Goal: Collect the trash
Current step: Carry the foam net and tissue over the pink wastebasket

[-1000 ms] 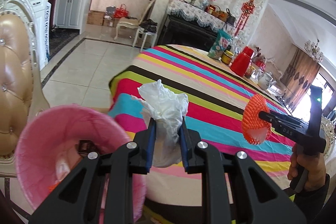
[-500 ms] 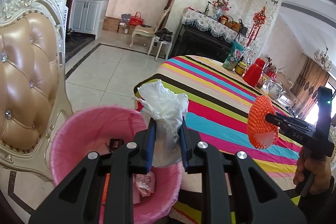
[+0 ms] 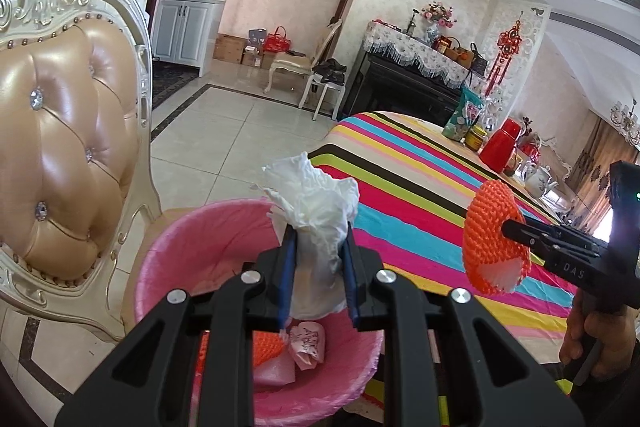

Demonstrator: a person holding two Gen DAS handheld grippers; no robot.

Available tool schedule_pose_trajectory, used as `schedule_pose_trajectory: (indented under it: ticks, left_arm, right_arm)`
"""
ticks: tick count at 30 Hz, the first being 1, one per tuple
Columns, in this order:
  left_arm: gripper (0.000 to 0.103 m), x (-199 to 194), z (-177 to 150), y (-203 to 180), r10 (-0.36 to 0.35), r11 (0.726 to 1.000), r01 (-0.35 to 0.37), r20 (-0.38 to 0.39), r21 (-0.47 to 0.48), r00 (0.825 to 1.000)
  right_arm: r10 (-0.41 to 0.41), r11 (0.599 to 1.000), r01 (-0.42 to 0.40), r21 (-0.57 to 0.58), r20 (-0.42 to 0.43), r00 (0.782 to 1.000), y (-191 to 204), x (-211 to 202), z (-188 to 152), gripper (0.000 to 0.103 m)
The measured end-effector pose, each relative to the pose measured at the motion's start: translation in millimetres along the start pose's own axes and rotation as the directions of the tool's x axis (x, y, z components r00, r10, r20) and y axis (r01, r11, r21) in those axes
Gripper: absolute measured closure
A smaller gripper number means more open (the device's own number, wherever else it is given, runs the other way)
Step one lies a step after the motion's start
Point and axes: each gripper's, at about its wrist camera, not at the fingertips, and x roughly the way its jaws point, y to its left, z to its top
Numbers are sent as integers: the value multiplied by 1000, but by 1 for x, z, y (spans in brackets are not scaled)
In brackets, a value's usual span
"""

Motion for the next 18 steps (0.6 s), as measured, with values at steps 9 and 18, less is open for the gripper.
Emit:
schedule_pose_trajectory:
  ticks: [9,18]
  left_arm:
    - [82,-5,-1,15,15,1000,-15,7,-14,1000]
    - [82,-5,-2,26,27,999,-26,6,-31,1000]
  right_arm:
    - [47,998,-48,-49,-19,999,36,15,4,66]
    - [75,994,-78,-76,-39,996,62,32,4,66]
